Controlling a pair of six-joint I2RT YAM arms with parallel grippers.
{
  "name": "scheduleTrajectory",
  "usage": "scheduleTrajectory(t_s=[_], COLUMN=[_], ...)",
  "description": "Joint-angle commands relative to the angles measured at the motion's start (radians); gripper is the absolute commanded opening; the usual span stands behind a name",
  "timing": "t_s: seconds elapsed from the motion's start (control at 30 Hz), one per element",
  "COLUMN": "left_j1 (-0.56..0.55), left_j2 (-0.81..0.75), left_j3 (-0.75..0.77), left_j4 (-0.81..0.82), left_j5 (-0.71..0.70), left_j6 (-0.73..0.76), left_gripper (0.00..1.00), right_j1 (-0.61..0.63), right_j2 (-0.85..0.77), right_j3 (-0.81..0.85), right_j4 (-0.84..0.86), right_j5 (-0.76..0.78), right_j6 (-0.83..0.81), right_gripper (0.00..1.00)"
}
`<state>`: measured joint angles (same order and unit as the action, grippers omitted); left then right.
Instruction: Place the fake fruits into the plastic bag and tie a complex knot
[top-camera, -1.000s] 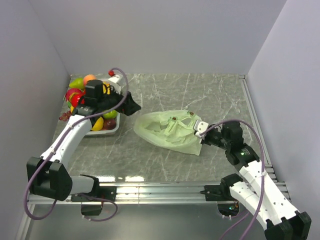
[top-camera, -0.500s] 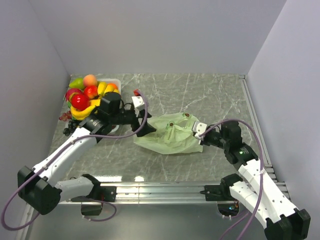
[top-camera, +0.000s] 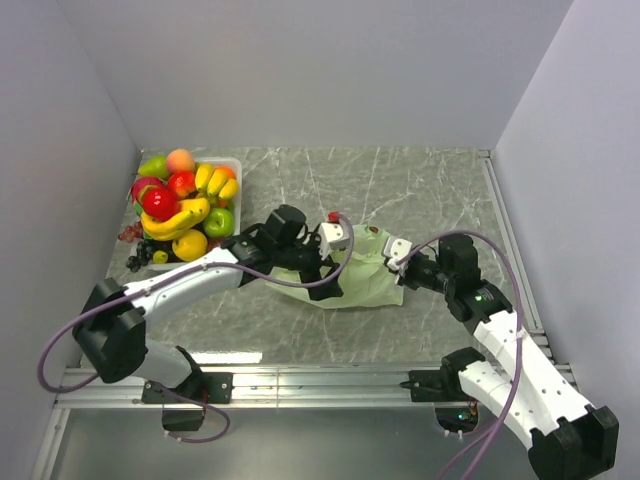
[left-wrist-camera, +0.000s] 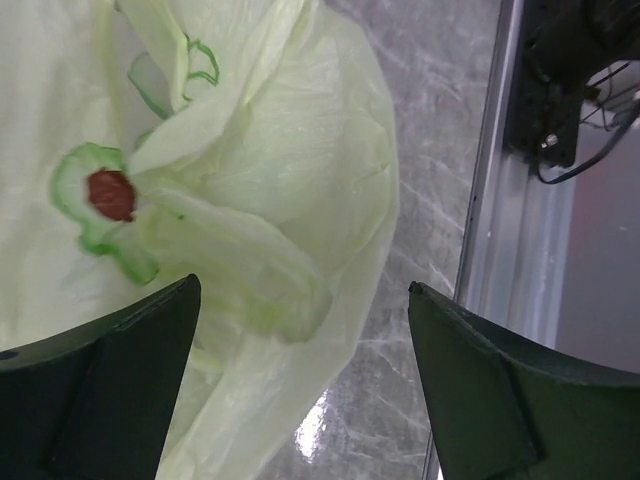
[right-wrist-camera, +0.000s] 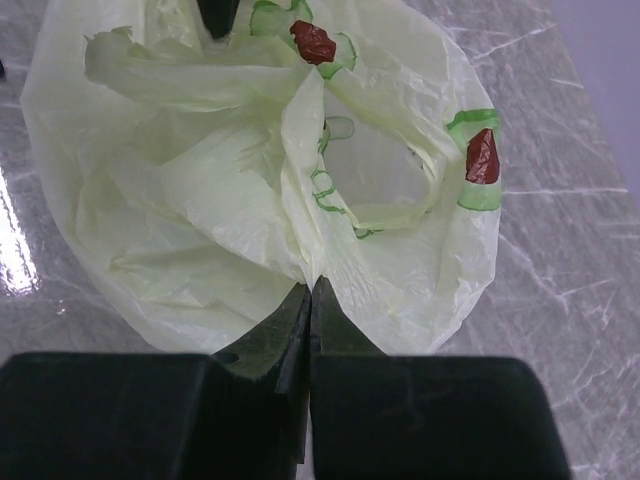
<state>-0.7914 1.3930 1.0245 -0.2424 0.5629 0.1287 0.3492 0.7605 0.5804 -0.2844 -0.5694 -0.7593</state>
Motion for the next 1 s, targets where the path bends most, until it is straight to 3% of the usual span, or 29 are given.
scheduleTrajectory(t_s=[0.0,0.07,0.13,0.17,0.2,0.23,0.3,0.37,0.43,0.67,0.87,0.97], left_j1=[-0.038,-0.065,-0.068,-0.069,-0.068,-0.065,-0.065,-0.065,-0.066,-0.066,-0.068,-0.066], left_j2=[0.055,0.076,0.122,0.135,0.146,0.137,0.077,0.034,-0.023,-0.12,-0.149,-0.153], left_j3=[0.039,0.026,0.042,0.051,0.071,0.074,0.04,0.02,-0.003,0.008,0.025,0.026], left_j4=[0.054,0.08,0.074,0.068,0.043,0.034,0.043,0.017,-0.032,-0.222,-0.337,-0.347], left_j5=[-0.086,-0.139,-0.164,-0.169,-0.155,-0.138,-0.123,-0.061,0.015,0.141,0.222,0.235], left_j6=[-0.023,-0.024,-0.029,-0.021,0.003,0.031,0.096,0.17,0.259,0.573,0.767,0.776], left_gripper=[0.9,0.88,0.69,0.56,0.28,0.15,0.0,0.0,0.0,0.0,0.0,0.0], right_j1=[0.007,0.007,0.008,0.007,0.007,0.007,-0.013,-0.035,-0.047,-0.027,0.146,0.194], right_j2=[-0.003,-0.007,-0.015,-0.02,-0.027,-0.03,-0.032,-0.029,-0.007,0.261,0.411,0.494], right_j3=[0.053,0.062,0.075,0.093,0.105,0.142,0.183,0.261,0.347,0.555,0.611,0.653], right_j4=[0.008,-0.025,-0.058,-0.1,-0.119,-0.142,-0.193,-0.226,-0.225,-0.265,-0.226,-0.255], right_j5=[-0.023,-0.03,-0.046,-0.038,-0.02,0.04,0.086,0.091,0.08,-0.047,-0.027,-0.014], right_j6=[0.047,0.08,0.113,0.121,0.132,0.164,0.192,0.213,0.25,0.305,0.218,0.184], right_gripper=[0.0,0.0,0.04,0.21,0.29,0.48,0.65,0.84,0.87,0.87,0.87,0.87])
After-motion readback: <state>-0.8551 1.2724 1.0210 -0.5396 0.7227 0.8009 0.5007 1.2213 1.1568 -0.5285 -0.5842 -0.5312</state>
